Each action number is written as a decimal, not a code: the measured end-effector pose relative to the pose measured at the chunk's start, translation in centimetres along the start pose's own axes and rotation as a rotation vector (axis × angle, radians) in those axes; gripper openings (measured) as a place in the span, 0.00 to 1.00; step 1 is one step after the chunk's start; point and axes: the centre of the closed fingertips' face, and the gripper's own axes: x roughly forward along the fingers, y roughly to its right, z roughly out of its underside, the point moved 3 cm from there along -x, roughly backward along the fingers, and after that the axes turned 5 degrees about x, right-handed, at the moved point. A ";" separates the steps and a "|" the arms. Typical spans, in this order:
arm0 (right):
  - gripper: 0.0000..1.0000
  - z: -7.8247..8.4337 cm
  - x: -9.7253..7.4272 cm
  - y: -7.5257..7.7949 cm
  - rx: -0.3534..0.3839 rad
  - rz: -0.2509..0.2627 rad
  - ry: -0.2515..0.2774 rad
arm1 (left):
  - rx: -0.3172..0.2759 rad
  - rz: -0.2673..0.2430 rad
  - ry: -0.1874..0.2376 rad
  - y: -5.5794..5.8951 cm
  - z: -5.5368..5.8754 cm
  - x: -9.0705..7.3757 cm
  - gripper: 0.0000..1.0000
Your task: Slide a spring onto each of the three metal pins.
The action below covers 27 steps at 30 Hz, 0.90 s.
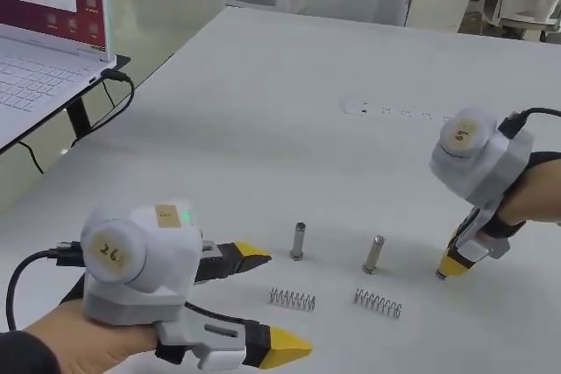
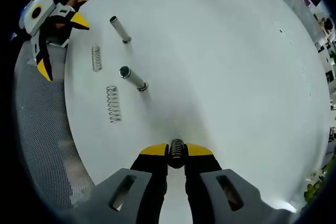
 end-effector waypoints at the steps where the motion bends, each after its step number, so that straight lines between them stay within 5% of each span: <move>1: 0.10 0.0 0.1 0.1 -0.002 0.001 -0.001 | 0.000 -0.001 0.000 0.0 0.0 0.0 0.62; 15: 0.20 -0.2 -0.3 -0.1 -0.028 0.005 0.023 | -0.001 0.001 0.002 0.0 0.0 0.1 0.62; 27: 0.25 -1.7 -1.3 -1.5 -0.122 0.027 0.064 | 0.001 0.004 0.002 0.1 0.0 0.1 0.62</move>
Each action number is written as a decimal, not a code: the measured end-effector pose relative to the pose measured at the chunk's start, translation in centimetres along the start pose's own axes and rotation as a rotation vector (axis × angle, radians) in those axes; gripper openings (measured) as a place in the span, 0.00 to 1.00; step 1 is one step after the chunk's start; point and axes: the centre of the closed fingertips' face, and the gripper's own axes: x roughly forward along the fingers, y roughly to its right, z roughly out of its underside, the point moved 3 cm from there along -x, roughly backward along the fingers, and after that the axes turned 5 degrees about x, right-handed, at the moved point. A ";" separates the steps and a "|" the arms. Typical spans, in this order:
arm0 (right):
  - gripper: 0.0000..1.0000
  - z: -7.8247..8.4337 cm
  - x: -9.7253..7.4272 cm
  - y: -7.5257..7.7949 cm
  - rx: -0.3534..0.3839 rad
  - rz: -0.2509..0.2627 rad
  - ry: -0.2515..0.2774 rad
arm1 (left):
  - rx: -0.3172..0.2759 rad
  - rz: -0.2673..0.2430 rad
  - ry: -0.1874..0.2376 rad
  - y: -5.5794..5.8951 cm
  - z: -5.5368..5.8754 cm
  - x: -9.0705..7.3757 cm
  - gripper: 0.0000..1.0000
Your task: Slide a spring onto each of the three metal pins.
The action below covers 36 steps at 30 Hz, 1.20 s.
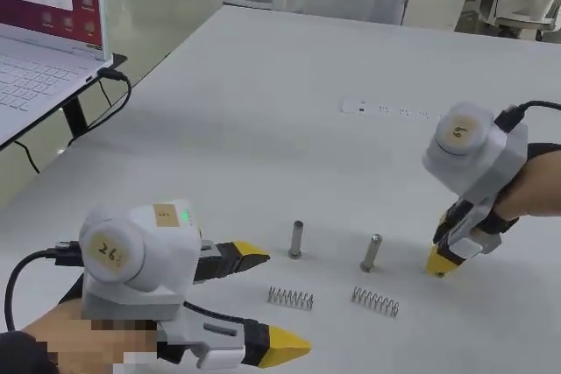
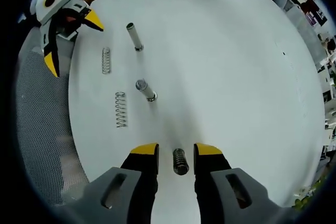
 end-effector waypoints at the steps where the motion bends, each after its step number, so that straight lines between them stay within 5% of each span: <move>1: 0.25 -0.2 0.0 -0.1 -0.008 0.002 0.005 | 0.000 -0.001 0.000 0.0 0.0 0.0 0.62; 8: 0.25 -1.1 -0.5 -0.9 -0.091 0.036 0.002 | -0.002 -0.003 0.003 0.0 0.0 -0.1 0.62; 19: 0.22 -2.4 -1.4 -4.4 -0.137 0.002 0.034 | 0.002 -0.001 0.005 0.0 -0.1 -0.1 0.62; 36: 0.16 -2.0 1.2 -7.7 -0.155 -0.079 0.000 | 0.009 0.007 0.006 0.3 -0.2 -0.2 0.61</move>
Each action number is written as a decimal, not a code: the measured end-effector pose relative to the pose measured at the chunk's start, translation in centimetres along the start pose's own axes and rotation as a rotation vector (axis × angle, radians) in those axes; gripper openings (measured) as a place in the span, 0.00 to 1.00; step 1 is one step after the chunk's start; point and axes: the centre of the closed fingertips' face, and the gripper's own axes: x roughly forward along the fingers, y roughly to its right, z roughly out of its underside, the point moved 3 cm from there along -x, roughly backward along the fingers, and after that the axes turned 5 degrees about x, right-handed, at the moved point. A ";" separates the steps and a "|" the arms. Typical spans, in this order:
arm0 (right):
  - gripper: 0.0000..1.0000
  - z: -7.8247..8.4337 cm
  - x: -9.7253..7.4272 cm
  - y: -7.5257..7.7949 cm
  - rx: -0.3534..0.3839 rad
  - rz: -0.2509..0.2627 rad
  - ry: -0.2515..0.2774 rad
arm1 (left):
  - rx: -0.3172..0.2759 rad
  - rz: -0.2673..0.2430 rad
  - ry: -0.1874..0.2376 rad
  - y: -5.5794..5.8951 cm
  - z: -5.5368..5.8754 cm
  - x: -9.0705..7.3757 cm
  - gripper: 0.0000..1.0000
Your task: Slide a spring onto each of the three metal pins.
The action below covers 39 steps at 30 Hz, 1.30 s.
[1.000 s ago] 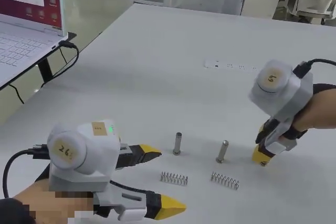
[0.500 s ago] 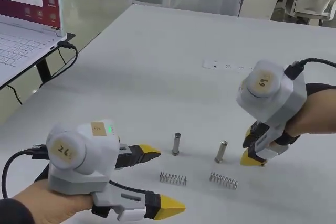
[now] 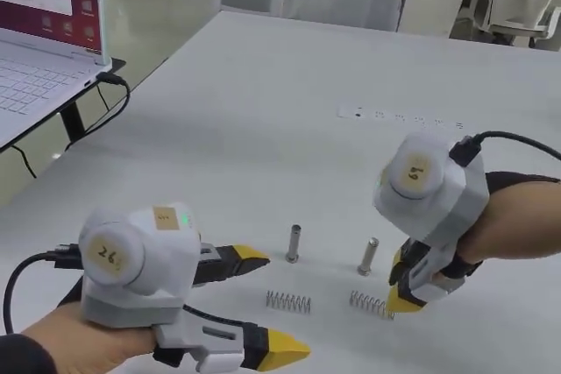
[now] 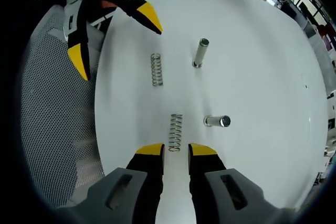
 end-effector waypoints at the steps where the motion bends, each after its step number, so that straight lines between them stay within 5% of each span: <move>1: 0.16 0.0 0.2 0.0 0.001 -0.001 0.001 | 0.000 0.000 0.000 0.0 0.0 0.0 0.61; 28: 0.09 -0.1 2.4 0.0 0.004 0.002 0.002 | -0.005 0.017 -0.003 0.2 0.0 0.0 0.58; 39: 0.09 -0.7 1.3 -0.4 -0.011 0.009 0.016 | 0.010 0.035 -0.004 0.5 -0.4 0.0 0.53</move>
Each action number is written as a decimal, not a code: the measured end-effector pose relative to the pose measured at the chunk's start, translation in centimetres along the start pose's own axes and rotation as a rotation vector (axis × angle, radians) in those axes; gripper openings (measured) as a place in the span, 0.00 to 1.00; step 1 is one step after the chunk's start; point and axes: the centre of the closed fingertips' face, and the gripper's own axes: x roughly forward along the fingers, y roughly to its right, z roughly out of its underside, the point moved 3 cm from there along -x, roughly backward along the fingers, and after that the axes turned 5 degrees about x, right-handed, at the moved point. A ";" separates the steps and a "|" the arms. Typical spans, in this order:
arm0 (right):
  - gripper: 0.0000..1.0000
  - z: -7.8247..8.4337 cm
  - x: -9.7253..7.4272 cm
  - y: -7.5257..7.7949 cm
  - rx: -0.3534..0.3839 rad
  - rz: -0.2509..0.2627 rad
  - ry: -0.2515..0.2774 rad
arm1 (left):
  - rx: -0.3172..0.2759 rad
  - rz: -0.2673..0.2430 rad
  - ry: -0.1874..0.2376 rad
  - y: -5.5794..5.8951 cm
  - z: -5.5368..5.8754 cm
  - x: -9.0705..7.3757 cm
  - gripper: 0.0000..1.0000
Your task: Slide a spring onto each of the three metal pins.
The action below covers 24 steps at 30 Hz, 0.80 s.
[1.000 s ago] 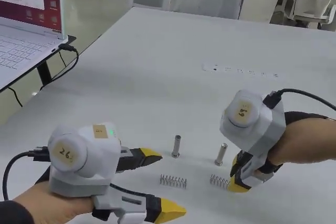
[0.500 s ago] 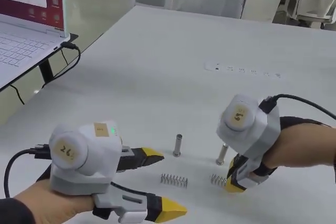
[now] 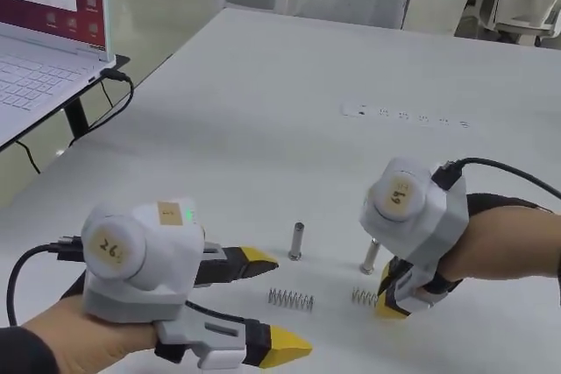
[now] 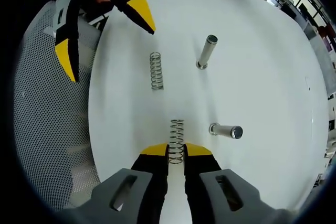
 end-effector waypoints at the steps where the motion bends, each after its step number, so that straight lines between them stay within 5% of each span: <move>1: 0.09 -0.1 -0.2 -0.1 -0.004 -0.002 0.002 | 0.002 0.000 0.000 0.0 -0.1 0.0 0.53; 13: 0.09 -2.3 -3.5 -2.8 -0.065 -0.050 0.056 | 0.036 0.034 0.002 0.1 -1.1 0.3 0.48; 24: 0.09 -3.9 -5.5 -4.4 -0.158 -0.043 0.079 | 0.065 0.089 0.027 0.4 -2.8 1.3 0.34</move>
